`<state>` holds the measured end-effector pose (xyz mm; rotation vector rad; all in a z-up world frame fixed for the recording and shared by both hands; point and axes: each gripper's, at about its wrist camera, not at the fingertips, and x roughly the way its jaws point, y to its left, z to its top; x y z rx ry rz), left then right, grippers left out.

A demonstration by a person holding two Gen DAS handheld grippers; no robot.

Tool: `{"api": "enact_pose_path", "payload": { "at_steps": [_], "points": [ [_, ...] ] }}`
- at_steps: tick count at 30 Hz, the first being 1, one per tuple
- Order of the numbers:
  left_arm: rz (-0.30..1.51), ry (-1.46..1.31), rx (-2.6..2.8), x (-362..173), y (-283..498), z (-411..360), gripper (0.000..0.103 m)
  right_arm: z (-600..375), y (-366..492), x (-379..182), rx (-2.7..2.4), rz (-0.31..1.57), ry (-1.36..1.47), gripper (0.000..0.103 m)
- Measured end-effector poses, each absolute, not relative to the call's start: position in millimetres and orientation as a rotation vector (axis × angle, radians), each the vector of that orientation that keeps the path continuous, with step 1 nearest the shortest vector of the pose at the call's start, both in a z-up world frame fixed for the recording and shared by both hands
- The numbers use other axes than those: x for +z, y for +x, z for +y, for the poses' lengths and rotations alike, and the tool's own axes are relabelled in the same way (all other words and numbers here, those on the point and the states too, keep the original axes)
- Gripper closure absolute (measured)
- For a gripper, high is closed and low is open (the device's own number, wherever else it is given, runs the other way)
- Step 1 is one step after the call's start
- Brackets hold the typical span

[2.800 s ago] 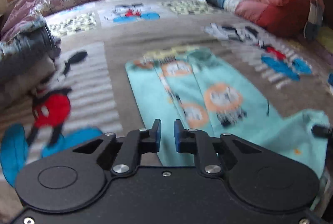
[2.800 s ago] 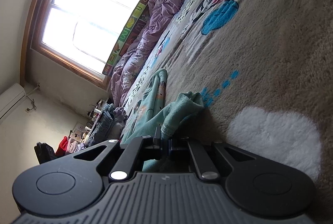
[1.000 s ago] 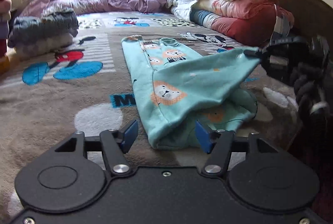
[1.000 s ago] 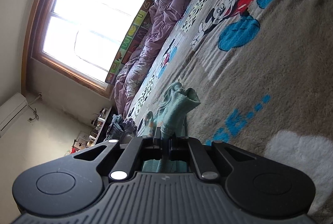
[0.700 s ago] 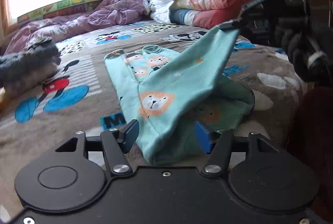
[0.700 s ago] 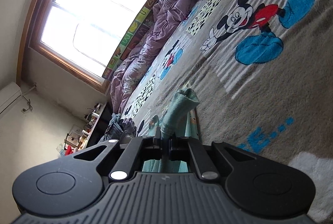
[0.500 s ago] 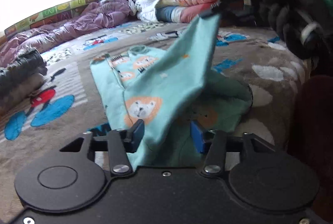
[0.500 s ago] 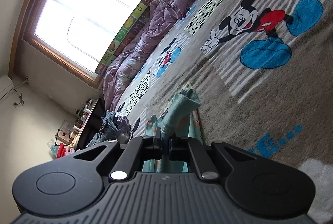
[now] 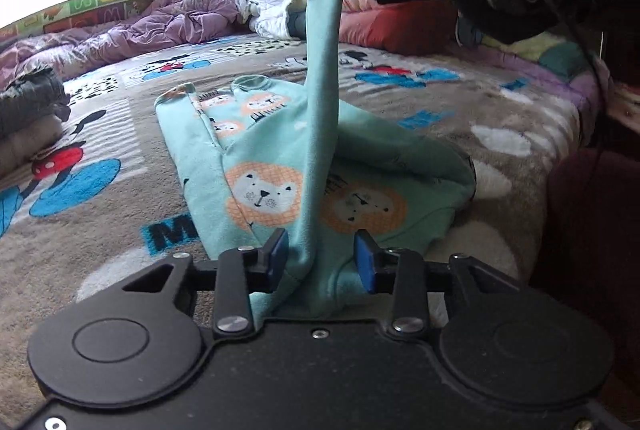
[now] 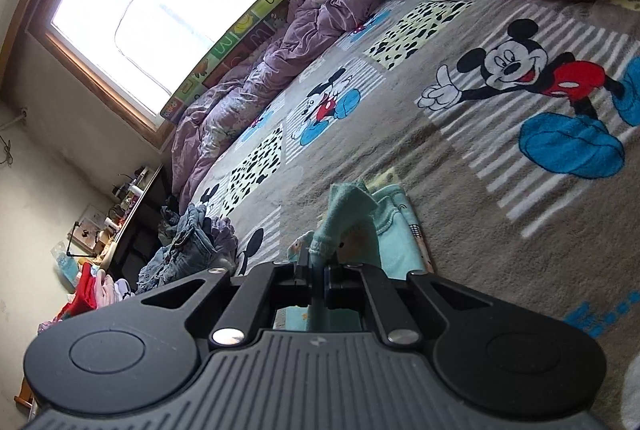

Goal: Fold clothes

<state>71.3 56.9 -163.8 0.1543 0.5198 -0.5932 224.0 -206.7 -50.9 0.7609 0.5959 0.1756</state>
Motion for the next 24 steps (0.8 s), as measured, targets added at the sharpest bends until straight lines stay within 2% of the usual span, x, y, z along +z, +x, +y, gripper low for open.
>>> {"api": "enact_pose_path", "payload": {
  "at_steps": [16, 24],
  "points": [
    [0.595, 0.005, -0.605, -165.2, 81.6, 83.1, 0.068, -138.4, 291.7, -44.3, 0.181, 0.679, 0.585, 0.096],
    [0.660, -0.179, -0.636, -168.4, 95.4, 102.3, 0.068, -99.1, 324.7, -52.7, 0.187, 0.753, 0.462, 0.096]
  ]
}}
